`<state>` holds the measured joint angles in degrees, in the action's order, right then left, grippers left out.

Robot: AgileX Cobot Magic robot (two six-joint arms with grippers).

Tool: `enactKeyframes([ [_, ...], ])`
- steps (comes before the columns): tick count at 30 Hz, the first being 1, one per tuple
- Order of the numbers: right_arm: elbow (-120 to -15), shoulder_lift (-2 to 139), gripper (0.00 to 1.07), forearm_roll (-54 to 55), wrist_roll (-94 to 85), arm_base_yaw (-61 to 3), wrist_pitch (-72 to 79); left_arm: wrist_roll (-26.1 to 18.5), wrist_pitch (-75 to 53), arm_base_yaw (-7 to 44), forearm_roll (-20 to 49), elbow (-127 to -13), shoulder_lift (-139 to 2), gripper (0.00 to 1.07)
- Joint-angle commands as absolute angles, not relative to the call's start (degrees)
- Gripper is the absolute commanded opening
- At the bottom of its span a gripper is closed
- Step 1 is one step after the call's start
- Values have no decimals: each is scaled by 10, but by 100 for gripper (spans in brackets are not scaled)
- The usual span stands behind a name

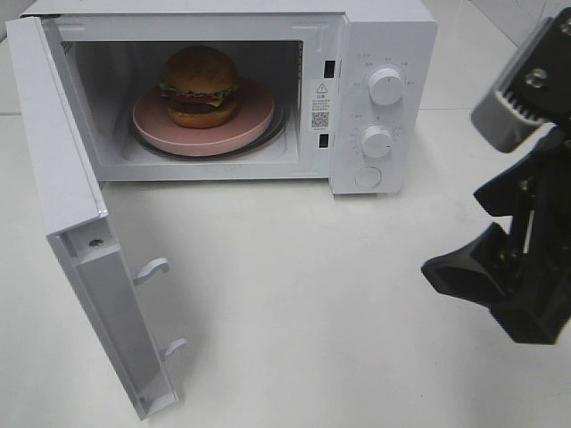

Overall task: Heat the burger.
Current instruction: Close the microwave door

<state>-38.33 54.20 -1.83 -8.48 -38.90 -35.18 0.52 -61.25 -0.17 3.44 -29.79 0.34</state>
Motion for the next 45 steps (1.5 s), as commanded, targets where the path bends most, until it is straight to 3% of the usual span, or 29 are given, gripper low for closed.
enactKeyframes([
  [1,-382,501,76,-16,-72,-389,-402,5,-614,-1,33,-296,13,98],
  [15,-382,354,76,-16,-32,-389,-551,5,-614,-1,33,-296,13,98],
  [24,-376,275,76,-20,-22,-379,-571,5,-614,-1,33,-296,13,98],
  [45,-305,85,76,-19,0,-199,-600,5,-614,-1,33,-296,13,98],
])
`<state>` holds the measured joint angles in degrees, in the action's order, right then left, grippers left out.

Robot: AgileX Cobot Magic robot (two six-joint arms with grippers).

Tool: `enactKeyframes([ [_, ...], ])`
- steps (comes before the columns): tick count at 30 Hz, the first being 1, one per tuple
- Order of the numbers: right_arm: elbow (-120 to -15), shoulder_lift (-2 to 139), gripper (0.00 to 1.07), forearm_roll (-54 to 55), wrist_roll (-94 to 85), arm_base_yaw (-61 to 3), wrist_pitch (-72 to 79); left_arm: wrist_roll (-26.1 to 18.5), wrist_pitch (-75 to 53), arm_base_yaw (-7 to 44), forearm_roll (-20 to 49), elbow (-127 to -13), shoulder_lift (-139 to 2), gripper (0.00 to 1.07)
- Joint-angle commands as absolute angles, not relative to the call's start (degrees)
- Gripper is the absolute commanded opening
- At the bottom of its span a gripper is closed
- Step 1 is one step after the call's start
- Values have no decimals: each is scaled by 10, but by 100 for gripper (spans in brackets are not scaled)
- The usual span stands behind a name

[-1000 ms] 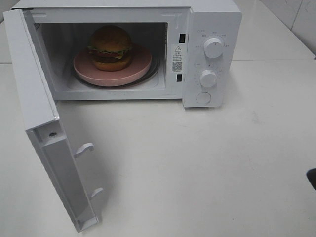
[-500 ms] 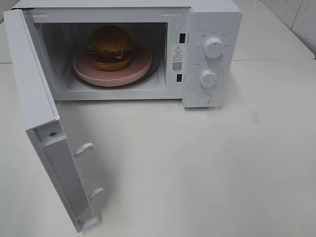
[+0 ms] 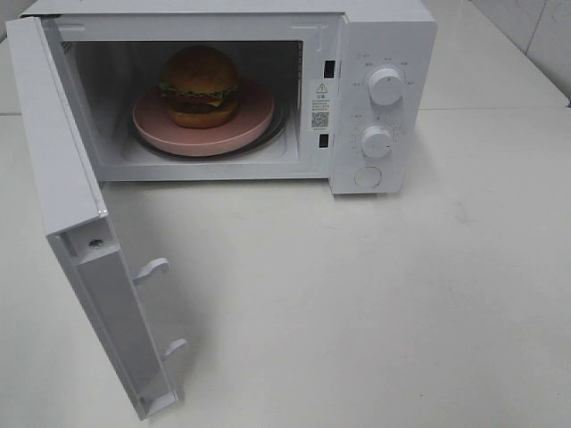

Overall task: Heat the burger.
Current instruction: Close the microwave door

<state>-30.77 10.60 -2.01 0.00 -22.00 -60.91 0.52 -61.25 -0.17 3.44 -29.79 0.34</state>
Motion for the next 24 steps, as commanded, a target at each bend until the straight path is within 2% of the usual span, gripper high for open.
enactKeyframes([
  [1,-305,85,76,-19,0,-199,-600,5,-614,-1,33,-296,13,98],
  [12,-285,-6,77,-7,10,-92,-570,5,-614,-1,33,-296,13,98],
  [24,-285,-17,76,-6,17,-58,-570,5,-614,-1,33,-296,13,98],
])
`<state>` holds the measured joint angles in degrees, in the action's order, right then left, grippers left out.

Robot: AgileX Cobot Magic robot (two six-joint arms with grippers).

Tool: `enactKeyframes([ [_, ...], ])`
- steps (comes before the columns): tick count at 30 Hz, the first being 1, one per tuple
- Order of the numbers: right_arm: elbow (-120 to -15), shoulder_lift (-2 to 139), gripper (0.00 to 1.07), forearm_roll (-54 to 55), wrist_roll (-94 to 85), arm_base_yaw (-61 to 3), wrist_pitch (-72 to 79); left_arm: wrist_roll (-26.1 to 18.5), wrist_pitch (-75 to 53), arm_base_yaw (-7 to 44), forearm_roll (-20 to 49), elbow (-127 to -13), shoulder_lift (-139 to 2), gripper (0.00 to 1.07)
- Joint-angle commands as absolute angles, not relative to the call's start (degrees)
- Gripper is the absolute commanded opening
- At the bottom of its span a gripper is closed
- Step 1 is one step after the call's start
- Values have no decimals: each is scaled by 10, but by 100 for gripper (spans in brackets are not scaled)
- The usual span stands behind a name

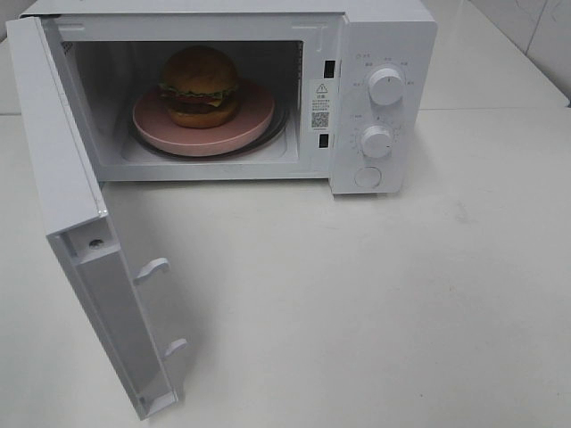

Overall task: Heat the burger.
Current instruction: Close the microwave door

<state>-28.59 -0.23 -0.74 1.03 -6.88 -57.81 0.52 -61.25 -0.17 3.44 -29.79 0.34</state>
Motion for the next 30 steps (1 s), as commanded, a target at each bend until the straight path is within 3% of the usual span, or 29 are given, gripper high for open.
enactKeyframes([
  [1,-285,-17,76,-7,18,-56,-570,5,-614,-1,33,-296,13,98],
  [30,-285,-17,76,-6,18,-39,-570,0,-614,-1,34,-296,13,98],
])
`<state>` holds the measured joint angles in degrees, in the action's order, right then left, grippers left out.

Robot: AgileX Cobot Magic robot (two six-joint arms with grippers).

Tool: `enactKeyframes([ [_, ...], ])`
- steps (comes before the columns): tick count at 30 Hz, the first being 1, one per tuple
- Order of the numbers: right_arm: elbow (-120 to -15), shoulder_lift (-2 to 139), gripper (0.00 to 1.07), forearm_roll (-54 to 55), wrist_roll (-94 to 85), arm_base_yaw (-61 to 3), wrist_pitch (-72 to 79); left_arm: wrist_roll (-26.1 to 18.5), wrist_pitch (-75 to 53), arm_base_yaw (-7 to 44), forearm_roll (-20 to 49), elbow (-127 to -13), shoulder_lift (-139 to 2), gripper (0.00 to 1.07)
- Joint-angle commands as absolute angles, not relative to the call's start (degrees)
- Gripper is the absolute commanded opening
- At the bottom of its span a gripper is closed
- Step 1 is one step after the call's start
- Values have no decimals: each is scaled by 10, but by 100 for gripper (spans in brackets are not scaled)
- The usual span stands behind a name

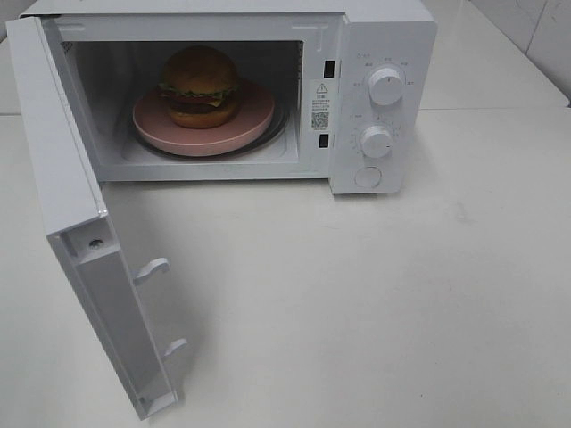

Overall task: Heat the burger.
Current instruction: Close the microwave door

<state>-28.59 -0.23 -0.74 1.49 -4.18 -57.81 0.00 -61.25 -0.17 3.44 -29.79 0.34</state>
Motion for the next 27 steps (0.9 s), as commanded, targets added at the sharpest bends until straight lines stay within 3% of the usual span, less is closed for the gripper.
enactKeyframes([
  [1,-285,-17,76,-6,18,-39,-570,0,-614,-1,34,-296,13,98],
  [27,-285,-17,76,-6,18,-39,-570,0,-600,-1,38,-308,-17,97],
])
